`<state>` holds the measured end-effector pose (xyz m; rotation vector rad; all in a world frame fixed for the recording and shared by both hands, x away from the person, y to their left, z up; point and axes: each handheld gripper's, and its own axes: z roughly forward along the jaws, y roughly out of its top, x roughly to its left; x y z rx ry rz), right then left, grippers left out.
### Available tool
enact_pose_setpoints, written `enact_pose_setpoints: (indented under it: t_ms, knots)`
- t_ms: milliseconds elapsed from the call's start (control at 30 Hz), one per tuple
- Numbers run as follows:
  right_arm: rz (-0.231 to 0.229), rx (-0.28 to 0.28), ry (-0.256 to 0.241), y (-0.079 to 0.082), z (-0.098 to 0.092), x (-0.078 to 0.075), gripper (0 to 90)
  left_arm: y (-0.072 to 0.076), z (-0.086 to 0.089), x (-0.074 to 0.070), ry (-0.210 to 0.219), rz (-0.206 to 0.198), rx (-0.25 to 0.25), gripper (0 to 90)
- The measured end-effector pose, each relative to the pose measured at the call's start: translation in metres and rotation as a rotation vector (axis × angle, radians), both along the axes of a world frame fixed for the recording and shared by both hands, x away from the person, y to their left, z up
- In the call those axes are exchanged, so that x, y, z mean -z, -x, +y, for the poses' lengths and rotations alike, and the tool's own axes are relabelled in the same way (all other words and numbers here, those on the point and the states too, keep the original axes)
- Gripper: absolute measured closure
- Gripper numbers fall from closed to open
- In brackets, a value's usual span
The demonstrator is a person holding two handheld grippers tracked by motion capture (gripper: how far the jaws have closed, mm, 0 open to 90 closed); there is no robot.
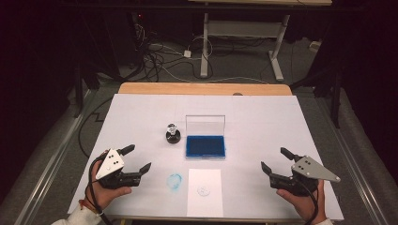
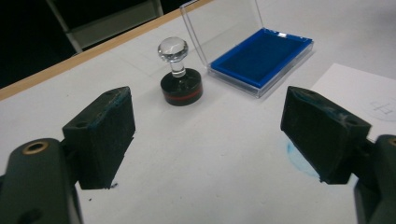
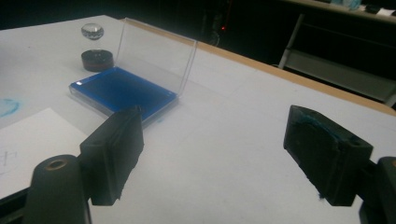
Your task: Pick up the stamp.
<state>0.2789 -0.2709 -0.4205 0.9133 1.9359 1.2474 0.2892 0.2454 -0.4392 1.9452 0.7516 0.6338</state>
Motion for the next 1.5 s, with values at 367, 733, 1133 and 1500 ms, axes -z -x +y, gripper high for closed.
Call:
enact_pose_setpoints:
  t_ms: [367, 733, 1133, 1500]
  knots:
    - [0.024, -0.018, 0.063, -0.005, 0.008, 0.007, 22.1, -0.01, 0.001, 0.004, -0.035, 0.088, -0.049, 15.8]
    - [0.035, -0.015, 0.092, -0.005, 0.01, 0.011, 23.7, -0.029, -0.001, 0.0, -0.079, 0.183, 0.0, 17.3]
    - [0.058, -0.054, 0.114, -0.013, 0.017, 0.017, 23.7, -0.066, -0.007, -0.026, -0.109, 0.275, 0.065, 17.7]
    - [0.066, -0.058, 0.134, -0.013, 0.018, 0.02, 23.8, -0.105, -0.028, -0.036, -0.151, 0.296, 0.091, 17.7]
